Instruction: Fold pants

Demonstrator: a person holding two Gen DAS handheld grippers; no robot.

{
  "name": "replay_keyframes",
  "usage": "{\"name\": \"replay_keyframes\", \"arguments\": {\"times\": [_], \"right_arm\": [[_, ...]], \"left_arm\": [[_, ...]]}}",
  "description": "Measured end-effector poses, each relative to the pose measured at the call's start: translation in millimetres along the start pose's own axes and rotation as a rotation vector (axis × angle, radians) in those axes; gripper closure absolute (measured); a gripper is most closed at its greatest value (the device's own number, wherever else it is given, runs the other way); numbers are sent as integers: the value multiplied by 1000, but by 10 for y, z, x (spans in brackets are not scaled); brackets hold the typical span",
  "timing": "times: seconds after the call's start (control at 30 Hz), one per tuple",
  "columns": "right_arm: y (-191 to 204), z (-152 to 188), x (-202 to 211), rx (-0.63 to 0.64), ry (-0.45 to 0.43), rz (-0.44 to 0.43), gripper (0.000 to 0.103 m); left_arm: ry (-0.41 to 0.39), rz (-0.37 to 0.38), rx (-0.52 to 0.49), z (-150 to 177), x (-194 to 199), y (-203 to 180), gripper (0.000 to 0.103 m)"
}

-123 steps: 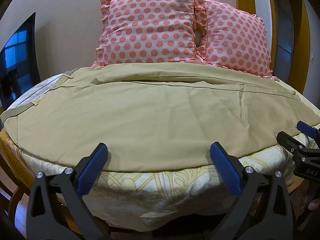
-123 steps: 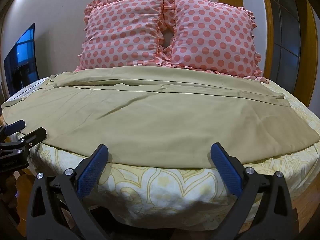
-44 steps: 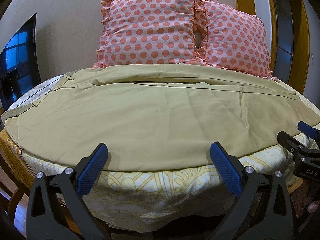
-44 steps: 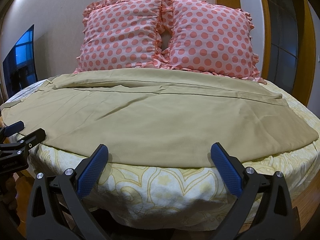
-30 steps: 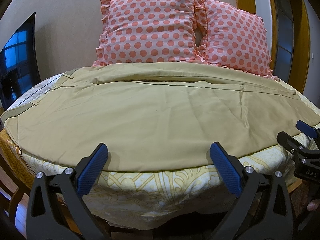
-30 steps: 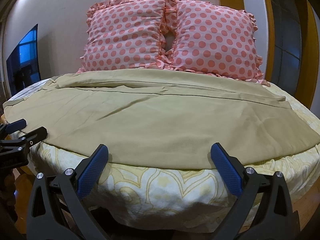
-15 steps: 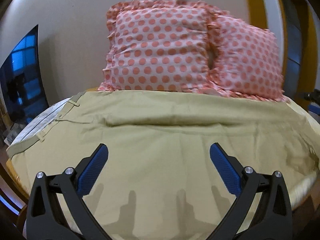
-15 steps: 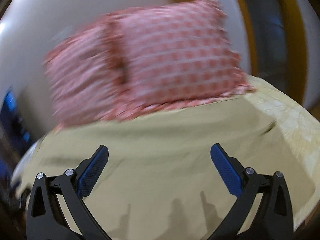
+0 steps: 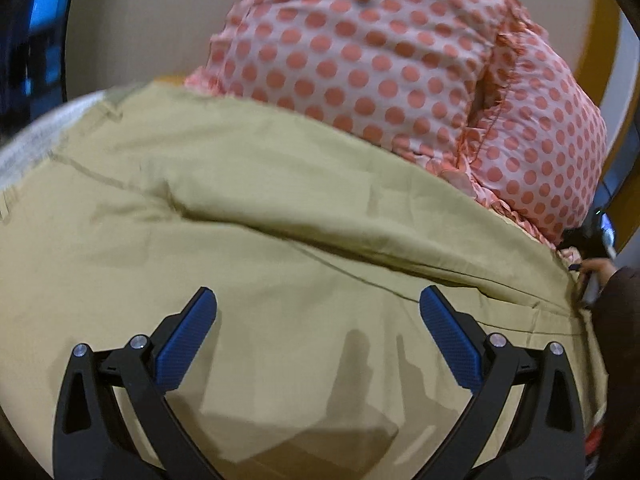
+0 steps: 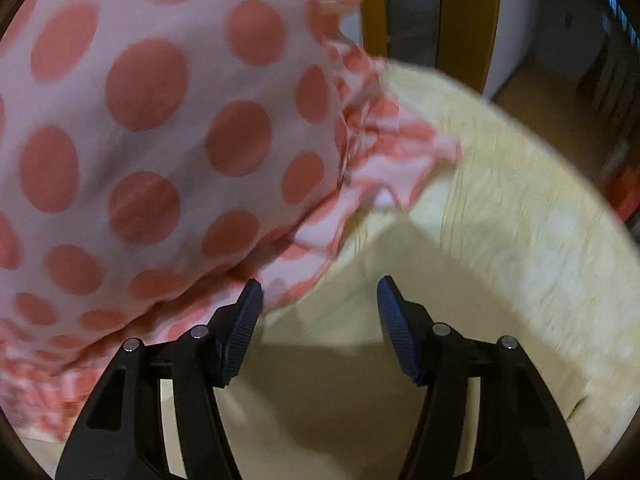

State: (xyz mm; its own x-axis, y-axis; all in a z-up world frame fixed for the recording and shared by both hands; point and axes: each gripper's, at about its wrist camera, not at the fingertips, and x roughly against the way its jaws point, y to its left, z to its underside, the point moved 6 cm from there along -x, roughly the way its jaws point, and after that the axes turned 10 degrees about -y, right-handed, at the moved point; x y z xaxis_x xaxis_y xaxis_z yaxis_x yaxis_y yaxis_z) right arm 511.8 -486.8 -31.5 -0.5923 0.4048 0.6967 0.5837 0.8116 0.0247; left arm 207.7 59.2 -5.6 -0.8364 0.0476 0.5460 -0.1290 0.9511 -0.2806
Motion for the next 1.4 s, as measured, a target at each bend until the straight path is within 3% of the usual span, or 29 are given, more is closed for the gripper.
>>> {"name": "replay_keyframes", "arguments": {"times": [0.1,0.13,0.23,0.37,0.5,0.57,0.63,0.73,0.83,0.97,1.17,1.23,1.27,1.4], "right_arm": [[-35,88,61,23,-54,-50,54],[-101,105,78,22,-63,-54,72],[-339,151,96,-45,-63,-141,95],[-544,218,259,-169,-87,-271,98],[-727,128,776,-271,-183,-456,99],[-877,248,1196,-291,-229,-539,99],[-1162,546,1660,-313,-272,-611,99],[-1570,1186,2099,-388,-232,-633,102],[-1914,1597,1975,-498,-175,-594,102],[-2028,1870,1736,-656,-5,-650,99],[-1539,1762,1733,-660,62,-822,90],[-1357,1733,1704,-657,102,-843,69],[-1212,1712,1664,-641,138,-827,49],[-1004,1644,1578,-612,153,-731,49]], "left_arm": [[13,17,31,21,-20,32,2],[14,25,36,27,-20,36,2],[20,35,44,20,-35,36,2],[19,41,53,11,-37,46,2],[15,41,70,4,-33,70,2],[9,38,76,-3,-25,79,2],[3,36,76,-3,-13,82,2],[-7,27,71,-9,8,77,2],[-42,21,54,-32,74,62,2],[-82,12,-1,-123,219,-6,2],[-136,9,7,-333,505,36,2],[-156,-13,-6,-368,554,49,2],[-158,-19,-11,-373,560,49,2],[-147,-25,-31,-347,564,6,2]]}}
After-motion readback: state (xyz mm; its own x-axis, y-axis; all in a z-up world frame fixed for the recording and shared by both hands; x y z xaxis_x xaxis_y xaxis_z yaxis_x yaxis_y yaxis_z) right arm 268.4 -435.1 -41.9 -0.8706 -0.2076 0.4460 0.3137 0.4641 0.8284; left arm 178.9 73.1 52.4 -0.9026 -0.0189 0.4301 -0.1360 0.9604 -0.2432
